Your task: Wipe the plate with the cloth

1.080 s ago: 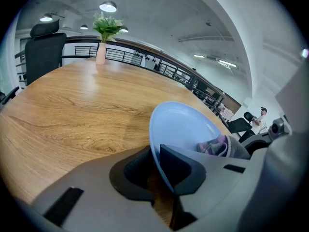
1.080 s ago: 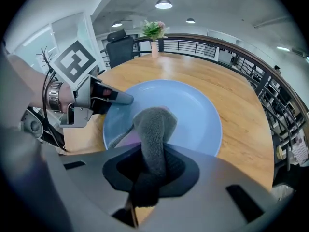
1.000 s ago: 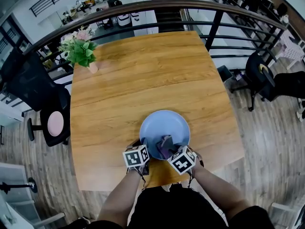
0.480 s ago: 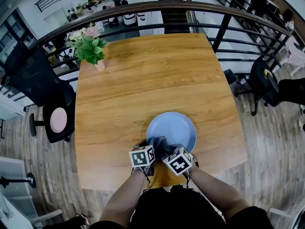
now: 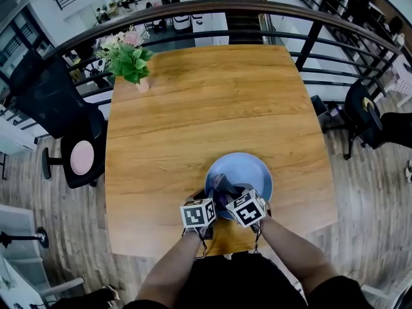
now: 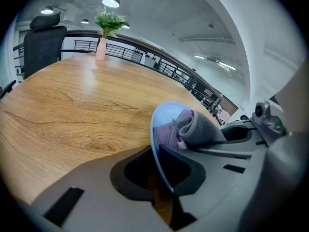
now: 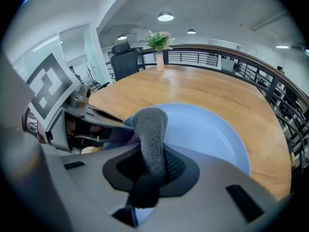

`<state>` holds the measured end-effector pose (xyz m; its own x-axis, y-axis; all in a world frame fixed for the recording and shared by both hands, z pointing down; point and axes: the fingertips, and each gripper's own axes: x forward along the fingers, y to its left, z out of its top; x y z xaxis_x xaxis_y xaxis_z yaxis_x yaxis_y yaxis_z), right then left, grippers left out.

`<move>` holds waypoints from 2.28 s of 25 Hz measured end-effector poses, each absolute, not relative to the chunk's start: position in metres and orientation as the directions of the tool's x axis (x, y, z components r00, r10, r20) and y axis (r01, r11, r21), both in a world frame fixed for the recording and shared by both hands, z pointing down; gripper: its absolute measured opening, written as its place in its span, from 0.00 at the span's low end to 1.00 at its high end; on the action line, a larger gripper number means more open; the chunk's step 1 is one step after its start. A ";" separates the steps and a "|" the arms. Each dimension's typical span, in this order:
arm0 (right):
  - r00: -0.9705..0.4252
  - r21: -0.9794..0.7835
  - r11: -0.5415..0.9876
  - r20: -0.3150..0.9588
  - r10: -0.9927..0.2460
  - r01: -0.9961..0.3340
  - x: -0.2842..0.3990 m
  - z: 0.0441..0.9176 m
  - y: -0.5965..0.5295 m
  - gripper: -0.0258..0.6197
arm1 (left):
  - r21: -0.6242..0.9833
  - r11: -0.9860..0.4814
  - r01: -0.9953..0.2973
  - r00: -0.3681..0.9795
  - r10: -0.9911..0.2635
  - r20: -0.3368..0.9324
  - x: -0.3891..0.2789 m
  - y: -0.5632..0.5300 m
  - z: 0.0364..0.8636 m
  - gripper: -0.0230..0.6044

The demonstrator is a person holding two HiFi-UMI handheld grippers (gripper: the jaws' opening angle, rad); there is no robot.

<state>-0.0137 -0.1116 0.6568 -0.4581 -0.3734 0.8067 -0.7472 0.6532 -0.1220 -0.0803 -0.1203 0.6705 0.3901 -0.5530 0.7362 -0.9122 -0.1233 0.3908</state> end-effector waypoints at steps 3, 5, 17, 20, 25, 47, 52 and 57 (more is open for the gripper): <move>-0.452 -0.093 0.685 0.813 -0.366 -0.723 -0.017 0.662 -0.119 0.15 | 0.397 -0.122 -0.910 0.395 -0.549 0.736 -0.080 -0.121 0.671 0.14; -0.445 -0.072 0.704 0.819 -0.362 -0.706 -0.019 0.664 -0.123 0.15 | 0.400 -0.122 -0.908 0.398 -0.547 0.737 -0.080 -0.121 0.672 0.13; -0.383 -0.043 0.693 0.857 -0.346 -0.720 -0.006 0.673 -0.148 0.16 | 0.405 -0.122 -0.906 0.402 -0.544 0.736 -0.082 -0.123 0.674 0.13; -0.356 -0.034 0.660 0.862 -0.361 -0.751 0.010 0.673 -0.157 0.16 | 0.405 -0.122 -0.906 0.402 -0.543 0.737 -0.081 -0.122 0.674 0.13; -0.302 -0.007 0.599 0.868 -0.393 -0.801 0.038 0.674 -0.174 0.16 | 0.405 -0.121 -0.906 0.402 -0.544 0.737 -0.081 -0.123 0.675 0.13; -0.100 0.183 0.469 0.851 -0.516 -0.864 0.114 0.656 -0.191 0.16 | 0.396 -0.123 -0.910 0.395 -0.547 0.738 -0.081 -0.121 0.672 0.13; -0.123 0.161 0.417 0.809 -0.575 -0.895 0.118 0.642 -0.191 0.16 | 0.392 -0.122 -0.912 0.391 -0.550 0.738 -0.081 -0.121 0.674 0.13; -0.204 0.062 0.398 0.781 -0.590 -0.915 0.104 0.632 -0.182 0.15 | 0.392 -0.122 -0.912 0.391 -0.552 0.737 -0.080 -0.121 0.674 0.13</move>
